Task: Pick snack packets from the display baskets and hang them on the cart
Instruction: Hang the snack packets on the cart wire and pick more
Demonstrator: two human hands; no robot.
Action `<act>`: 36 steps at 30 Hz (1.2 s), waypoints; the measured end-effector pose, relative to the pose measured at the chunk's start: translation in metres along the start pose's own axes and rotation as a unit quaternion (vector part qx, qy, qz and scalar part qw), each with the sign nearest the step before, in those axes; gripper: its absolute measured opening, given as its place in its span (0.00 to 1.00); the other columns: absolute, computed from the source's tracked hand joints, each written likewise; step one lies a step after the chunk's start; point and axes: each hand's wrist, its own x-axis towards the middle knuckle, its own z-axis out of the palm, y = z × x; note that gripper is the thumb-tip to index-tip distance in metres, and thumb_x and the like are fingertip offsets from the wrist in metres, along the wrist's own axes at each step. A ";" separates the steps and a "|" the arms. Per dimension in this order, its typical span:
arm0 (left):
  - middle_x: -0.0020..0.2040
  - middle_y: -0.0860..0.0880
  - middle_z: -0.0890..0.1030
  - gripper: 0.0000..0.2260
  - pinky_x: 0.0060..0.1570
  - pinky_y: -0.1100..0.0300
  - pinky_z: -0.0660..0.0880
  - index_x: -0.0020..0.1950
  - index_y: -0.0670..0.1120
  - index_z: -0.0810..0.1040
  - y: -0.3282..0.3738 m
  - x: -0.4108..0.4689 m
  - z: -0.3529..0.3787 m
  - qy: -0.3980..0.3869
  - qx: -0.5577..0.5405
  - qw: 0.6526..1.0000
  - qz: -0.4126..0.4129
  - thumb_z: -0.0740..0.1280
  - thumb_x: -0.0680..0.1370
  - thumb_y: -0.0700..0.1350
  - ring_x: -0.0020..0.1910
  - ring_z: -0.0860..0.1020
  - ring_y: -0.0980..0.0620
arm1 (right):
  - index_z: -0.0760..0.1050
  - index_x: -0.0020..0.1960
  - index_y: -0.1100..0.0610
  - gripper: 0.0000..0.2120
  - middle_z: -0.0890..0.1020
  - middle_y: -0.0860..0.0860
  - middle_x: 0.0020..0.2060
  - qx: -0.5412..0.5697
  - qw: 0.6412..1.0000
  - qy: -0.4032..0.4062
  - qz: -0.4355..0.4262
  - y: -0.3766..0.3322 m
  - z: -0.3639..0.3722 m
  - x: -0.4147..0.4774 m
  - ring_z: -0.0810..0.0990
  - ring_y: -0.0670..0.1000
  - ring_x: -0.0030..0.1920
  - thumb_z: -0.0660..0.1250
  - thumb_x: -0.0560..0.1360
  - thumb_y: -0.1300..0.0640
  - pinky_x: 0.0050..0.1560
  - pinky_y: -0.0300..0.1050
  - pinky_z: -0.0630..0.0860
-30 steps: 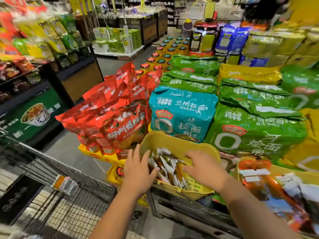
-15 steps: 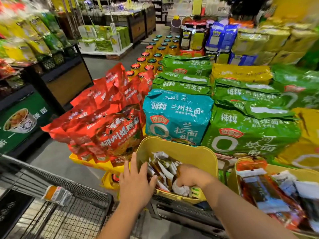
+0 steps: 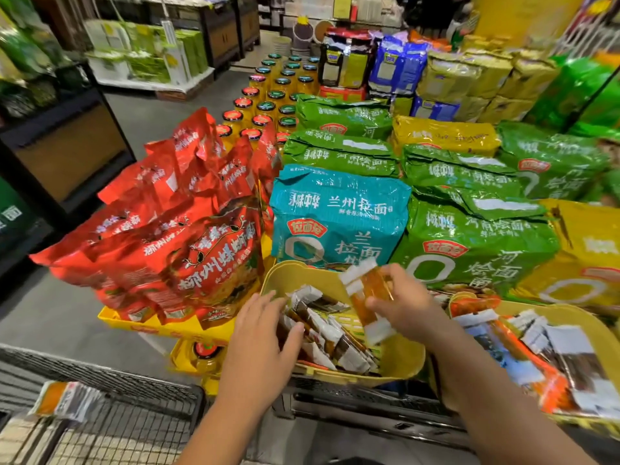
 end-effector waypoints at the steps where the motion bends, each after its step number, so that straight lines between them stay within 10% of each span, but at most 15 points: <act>1: 0.70 0.57 0.72 0.21 0.71 0.66 0.60 0.72 0.52 0.72 0.006 0.002 -0.004 -0.005 -0.055 0.998 0.007 0.65 0.81 0.58 0.72 0.66 0.57 | 0.71 0.61 0.47 0.12 0.84 0.46 0.48 0.099 0.995 -0.011 -0.018 -0.003 -0.003 -0.006 0.82 0.48 0.49 0.69 0.79 0.53 0.52 0.52 0.78; 4: 0.64 0.58 0.79 0.26 0.60 0.68 0.71 0.71 0.52 0.73 0.029 0.015 -0.012 -0.111 -0.351 0.926 -0.089 0.70 0.75 0.58 0.61 0.77 0.62 | 0.78 0.60 0.46 0.09 0.86 0.48 0.53 0.266 0.954 -0.121 -0.073 -0.016 0.002 -0.019 0.84 0.50 0.55 0.67 0.81 0.55 0.61 0.56 0.77; 8: 0.57 0.44 0.85 0.16 0.57 0.49 0.80 0.64 0.44 0.78 0.030 0.026 -0.004 -0.102 -0.556 0.807 -0.173 0.71 0.76 0.40 0.57 0.83 0.42 | 0.83 0.53 0.55 0.12 0.83 0.47 0.40 0.296 0.948 -0.098 -0.056 -0.028 0.010 -0.016 0.80 0.47 0.42 0.61 0.84 0.56 0.44 0.38 0.77; 10: 0.57 0.42 0.85 0.19 0.60 0.42 0.78 0.65 0.44 0.78 0.021 0.028 -0.006 -0.069 -0.601 0.768 -0.207 0.71 0.74 0.40 0.56 0.83 0.39 | 0.80 0.56 0.63 0.14 0.80 0.51 0.42 0.130 0.991 -0.020 -0.018 -0.012 0.010 0.001 0.77 0.47 0.43 0.63 0.83 0.53 0.42 0.38 0.72; 13: 0.58 0.42 0.85 0.19 0.58 0.42 0.80 0.66 0.45 0.78 0.005 0.032 -0.011 -0.069 -0.644 0.724 -0.236 0.70 0.75 0.39 0.56 0.84 0.41 | 0.73 0.68 0.61 0.25 0.78 0.57 0.64 -0.185 0.966 -0.174 0.049 0.005 0.024 0.016 0.77 0.56 0.62 0.68 0.80 0.45 0.59 0.47 0.74; 16: 0.60 0.40 0.84 0.23 0.52 0.45 0.83 0.68 0.42 0.78 -0.001 0.037 -0.015 -0.074 -0.662 0.707 -0.236 0.71 0.72 0.39 0.56 0.84 0.42 | 0.67 0.73 0.62 0.28 0.78 0.59 0.62 -0.232 0.919 -0.302 0.099 0.008 0.052 0.024 0.80 0.56 0.55 0.70 0.79 0.50 0.49 0.48 0.77; 18: 0.56 0.40 0.85 0.20 0.49 0.45 0.84 0.64 0.41 0.80 0.002 0.039 -0.019 -0.082 -0.666 0.706 -0.227 0.71 0.72 0.38 0.51 0.86 0.43 | 0.75 0.55 0.62 0.11 0.81 0.59 0.45 -0.238 0.920 -0.298 0.093 0.007 0.063 0.029 0.76 0.51 0.37 0.69 0.79 0.56 0.35 0.44 0.72; 21: 0.54 0.40 0.86 0.17 0.50 0.43 0.83 0.62 0.42 0.81 0.008 0.040 -0.021 -0.092 -0.666 0.707 -0.220 0.70 0.73 0.39 0.48 0.86 0.44 | 0.71 0.38 0.59 0.12 0.73 0.53 0.33 -0.257 0.927 -0.259 0.088 0.009 0.057 0.033 0.71 0.50 0.31 0.70 0.78 0.59 0.31 0.44 0.68; 27: 0.56 0.40 0.85 0.18 0.39 0.48 0.83 0.66 0.45 0.79 0.004 0.039 -0.018 -0.099 -0.653 0.706 -0.255 0.70 0.77 0.43 0.48 0.86 0.41 | 0.68 0.72 0.58 0.33 0.75 0.56 0.66 -0.250 0.938 -0.223 0.089 0.014 0.038 0.025 0.75 0.58 0.65 0.75 0.74 0.46 0.61 0.50 0.76; 36: 0.56 0.43 0.86 0.21 0.43 0.47 0.85 0.67 0.44 0.78 0.009 0.039 -0.017 -0.126 -0.652 0.699 -0.266 0.69 0.75 0.47 0.50 0.86 0.44 | 0.65 0.71 0.48 0.25 0.78 0.48 0.58 0.078 0.997 0.019 0.023 -0.015 -0.033 -0.020 0.79 0.50 0.53 0.71 0.78 0.53 0.49 0.47 0.78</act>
